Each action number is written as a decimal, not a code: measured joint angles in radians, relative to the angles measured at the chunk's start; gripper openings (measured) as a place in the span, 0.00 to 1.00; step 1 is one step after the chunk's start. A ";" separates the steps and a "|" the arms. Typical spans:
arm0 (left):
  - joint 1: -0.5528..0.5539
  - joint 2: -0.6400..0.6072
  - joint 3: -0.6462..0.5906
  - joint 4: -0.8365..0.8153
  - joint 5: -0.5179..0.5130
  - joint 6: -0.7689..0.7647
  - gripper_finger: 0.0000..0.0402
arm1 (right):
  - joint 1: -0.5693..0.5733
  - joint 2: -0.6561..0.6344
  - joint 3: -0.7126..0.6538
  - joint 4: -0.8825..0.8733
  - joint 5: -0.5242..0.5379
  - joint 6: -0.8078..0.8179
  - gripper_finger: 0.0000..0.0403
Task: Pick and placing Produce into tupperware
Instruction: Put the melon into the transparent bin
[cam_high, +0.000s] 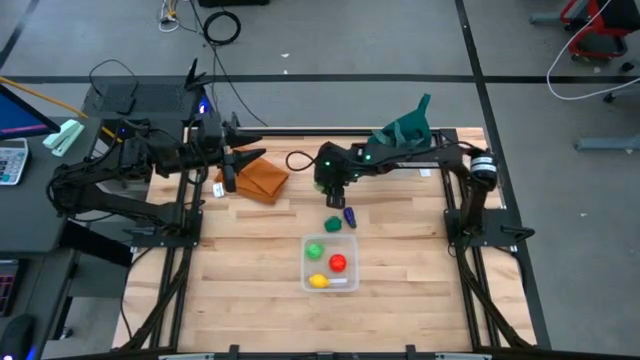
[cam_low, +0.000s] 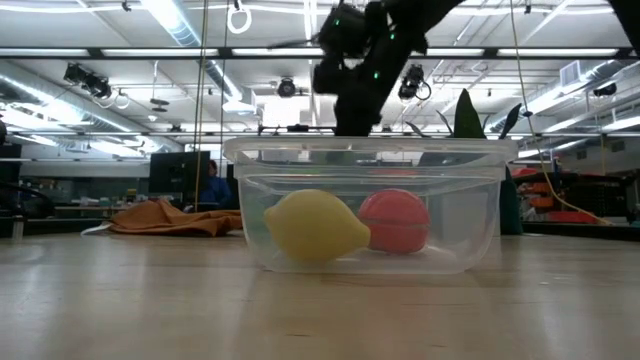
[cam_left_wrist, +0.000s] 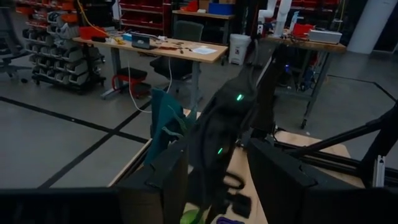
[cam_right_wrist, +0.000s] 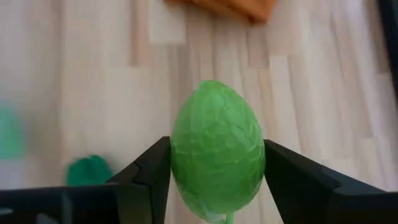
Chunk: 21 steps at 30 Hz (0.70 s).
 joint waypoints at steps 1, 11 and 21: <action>0.000 0.000 0.000 0.001 0.000 0.001 0.43 | 0.006 -0.015 0.001 0.000 -0.010 0.013 0.46; 0.000 0.000 0.000 0.009 0.000 0.005 0.43 | 0.093 -0.105 0.002 -0.004 -0.184 0.143 0.46; 0.000 0.000 0.000 0.011 0.000 0.006 0.43 | 0.181 -0.097 0.002 -0.046 -0.288 0.167 0.46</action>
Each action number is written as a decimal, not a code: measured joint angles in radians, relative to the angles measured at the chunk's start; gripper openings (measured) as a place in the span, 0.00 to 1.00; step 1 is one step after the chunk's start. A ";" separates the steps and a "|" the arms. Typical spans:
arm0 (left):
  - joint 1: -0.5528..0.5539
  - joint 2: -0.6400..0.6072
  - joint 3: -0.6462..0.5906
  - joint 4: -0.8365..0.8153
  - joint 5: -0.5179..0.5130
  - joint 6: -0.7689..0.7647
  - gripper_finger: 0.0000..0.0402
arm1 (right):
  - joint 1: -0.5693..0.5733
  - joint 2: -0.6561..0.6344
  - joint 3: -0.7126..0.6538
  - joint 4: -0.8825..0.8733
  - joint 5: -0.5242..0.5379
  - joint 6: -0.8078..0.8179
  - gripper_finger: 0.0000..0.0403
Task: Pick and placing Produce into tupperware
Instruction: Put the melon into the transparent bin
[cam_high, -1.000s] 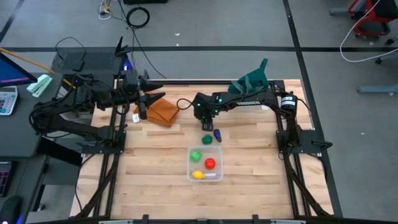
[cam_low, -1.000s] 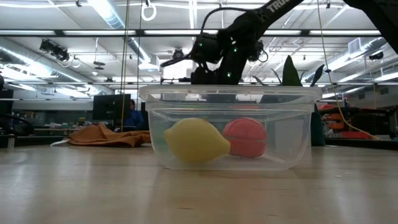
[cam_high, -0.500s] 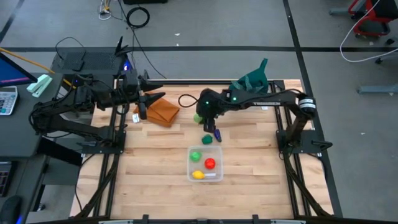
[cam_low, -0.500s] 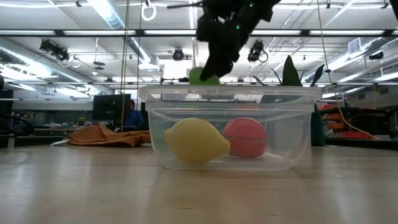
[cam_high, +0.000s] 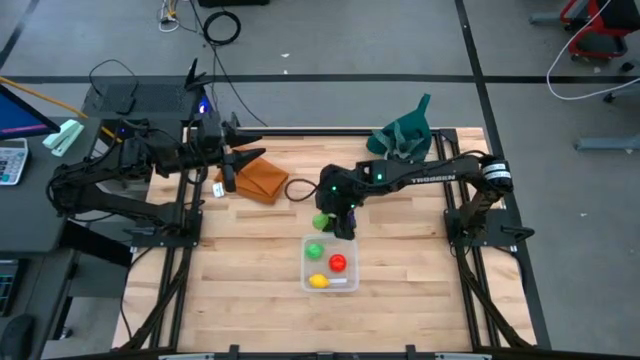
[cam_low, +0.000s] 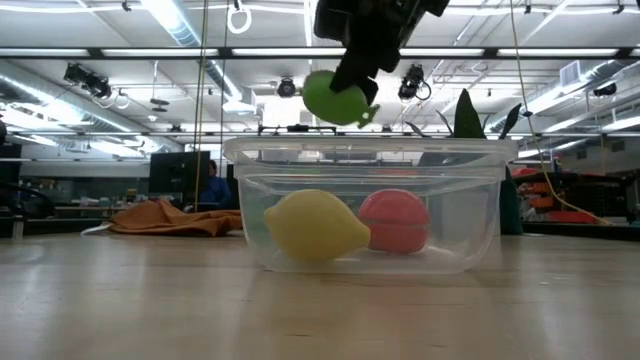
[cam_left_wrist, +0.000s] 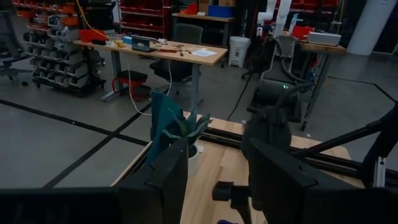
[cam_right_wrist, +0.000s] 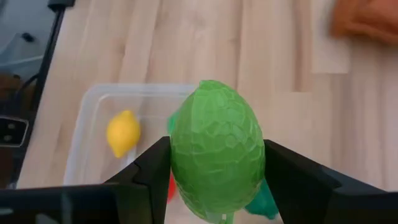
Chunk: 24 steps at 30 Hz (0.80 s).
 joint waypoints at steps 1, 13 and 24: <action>0.000 0.000 0.000 0.000 0.000 0.000 0.43 | 0.006 0.003 0.000 -0.023 -0.001 0.001 0.46; 0.000 0.000 0.000 -0.007 0.001 -0.006 0.43 | 0.092 0.012 -0.004 -0.051 -0.016 0.047 0.46; -0.001 0.000 0.000 -0.009 0.002 -0.014 0.43 | 0.154 0.085 -0.004 -0.004 -0.014 0.082 0.46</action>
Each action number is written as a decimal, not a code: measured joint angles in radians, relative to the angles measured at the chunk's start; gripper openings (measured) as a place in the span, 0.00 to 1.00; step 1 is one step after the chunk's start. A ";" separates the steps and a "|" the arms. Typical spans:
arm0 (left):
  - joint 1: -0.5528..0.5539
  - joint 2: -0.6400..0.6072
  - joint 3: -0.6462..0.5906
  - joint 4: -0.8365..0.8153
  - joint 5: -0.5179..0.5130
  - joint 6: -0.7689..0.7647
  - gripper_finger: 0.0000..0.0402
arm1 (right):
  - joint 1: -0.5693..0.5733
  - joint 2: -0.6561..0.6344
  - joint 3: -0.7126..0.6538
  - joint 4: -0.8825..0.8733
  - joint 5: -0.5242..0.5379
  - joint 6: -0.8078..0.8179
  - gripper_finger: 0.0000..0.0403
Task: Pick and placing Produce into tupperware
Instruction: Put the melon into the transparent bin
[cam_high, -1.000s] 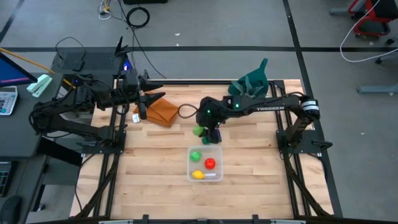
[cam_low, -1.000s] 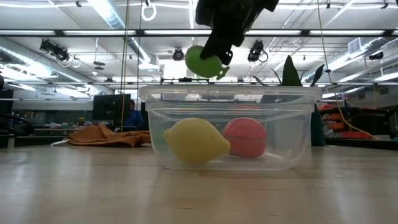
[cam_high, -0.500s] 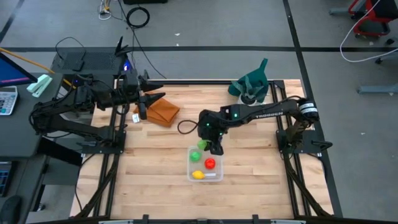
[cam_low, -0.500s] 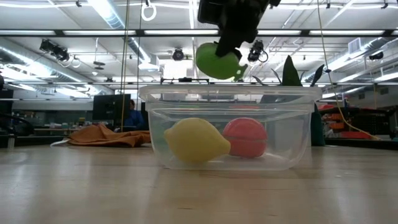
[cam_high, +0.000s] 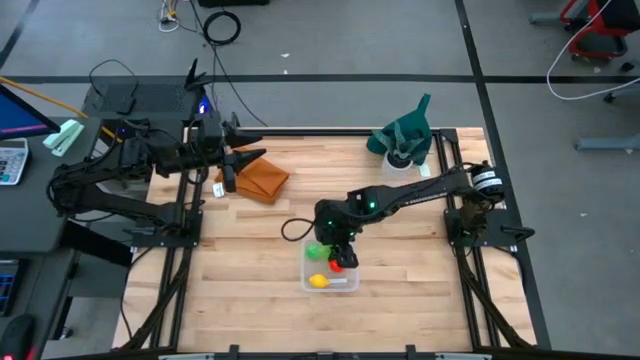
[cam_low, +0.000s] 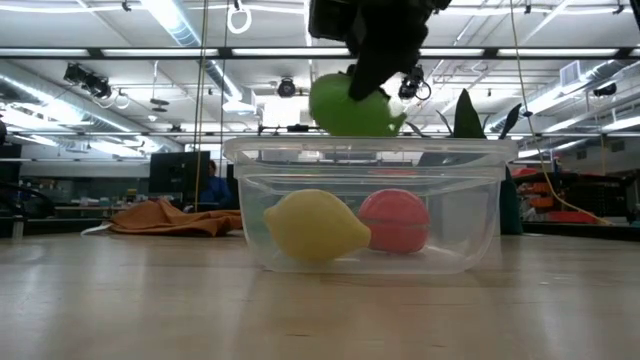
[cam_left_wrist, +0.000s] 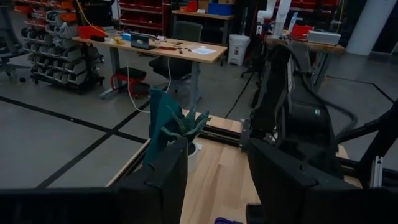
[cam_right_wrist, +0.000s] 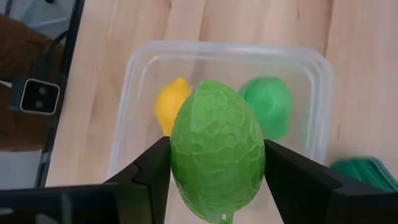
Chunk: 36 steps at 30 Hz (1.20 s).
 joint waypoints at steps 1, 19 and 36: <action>0.000 0.000 0.000 0.000 0.001 -0.007 0.43 | 0.000 0.005 0.000 0.016 0.000 0.003 0.46; 0.000 0.000 0.000 -0.024 0.003 -0.023 0.44 | 0.012 0.092 0.000 0.054 -0.001 0.021 0.47; 0.000 0.000 0.000 -0.058 0.003 -0.021 0.44 | 0.011 0.092 0.000 0.051 0.007 0.003 0.51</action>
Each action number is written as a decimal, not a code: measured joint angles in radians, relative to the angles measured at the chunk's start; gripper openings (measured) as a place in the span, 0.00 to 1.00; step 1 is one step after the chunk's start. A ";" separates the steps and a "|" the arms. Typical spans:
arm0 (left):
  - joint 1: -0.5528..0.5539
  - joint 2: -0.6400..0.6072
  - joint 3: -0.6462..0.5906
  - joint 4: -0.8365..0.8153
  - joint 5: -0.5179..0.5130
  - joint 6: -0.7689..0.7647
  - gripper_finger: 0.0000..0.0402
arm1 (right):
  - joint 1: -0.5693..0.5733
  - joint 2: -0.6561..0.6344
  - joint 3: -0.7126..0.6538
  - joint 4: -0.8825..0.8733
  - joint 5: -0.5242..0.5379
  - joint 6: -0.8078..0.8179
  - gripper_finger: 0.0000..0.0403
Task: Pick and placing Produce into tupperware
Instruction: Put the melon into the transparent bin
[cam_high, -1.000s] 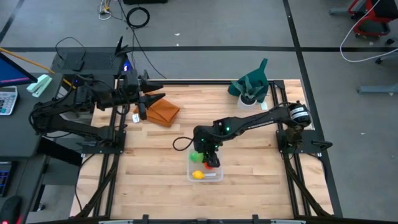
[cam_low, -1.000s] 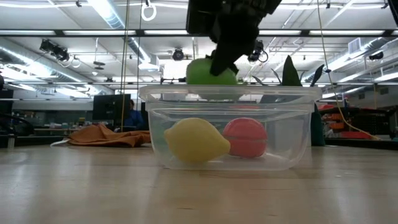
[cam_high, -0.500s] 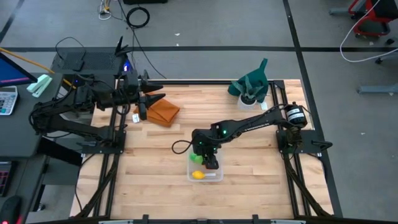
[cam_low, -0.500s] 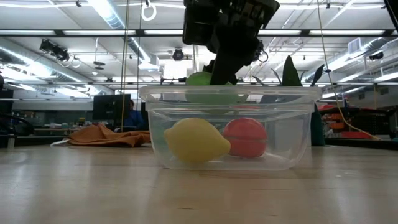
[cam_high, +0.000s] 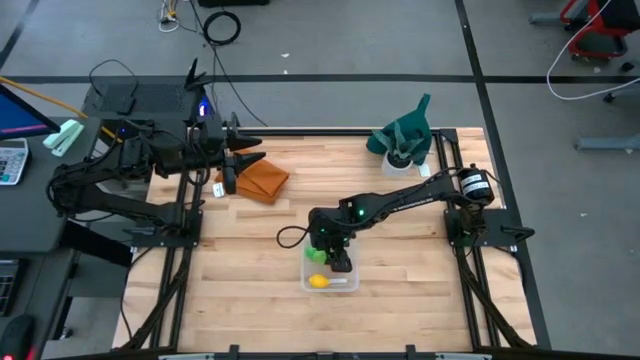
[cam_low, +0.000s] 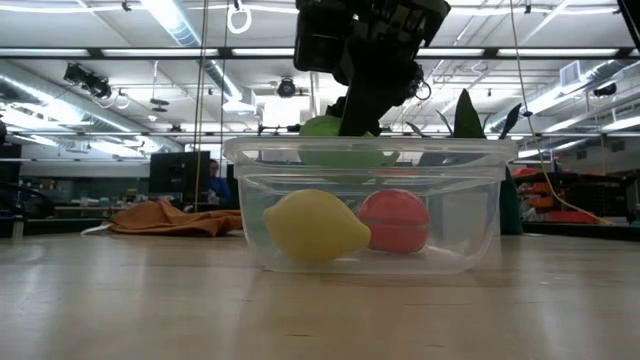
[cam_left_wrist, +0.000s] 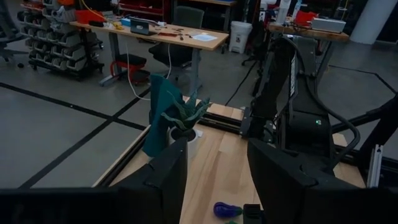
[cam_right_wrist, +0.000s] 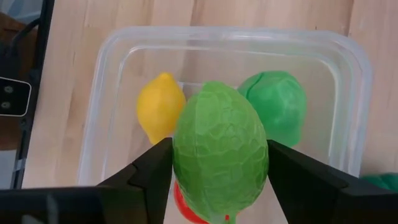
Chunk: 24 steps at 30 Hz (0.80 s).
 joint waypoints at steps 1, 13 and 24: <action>0.000 0.000 0.000 0.000 0.000 0.000 0.44 | 0.000 0.000 0.000 0.000 0.000 -0.005 0.51; 0.000 0.000 0.000 -0.001 0.000 0.002 0.43 | 0.000 0.044 0.000 0.025 -0.026 -0.019 0.51; 0.000 0.000 0.000 0.005 0.000 -0.001 0.43 | 0.000 0.047 0.000 0.025 -0.032 -0.036 0.53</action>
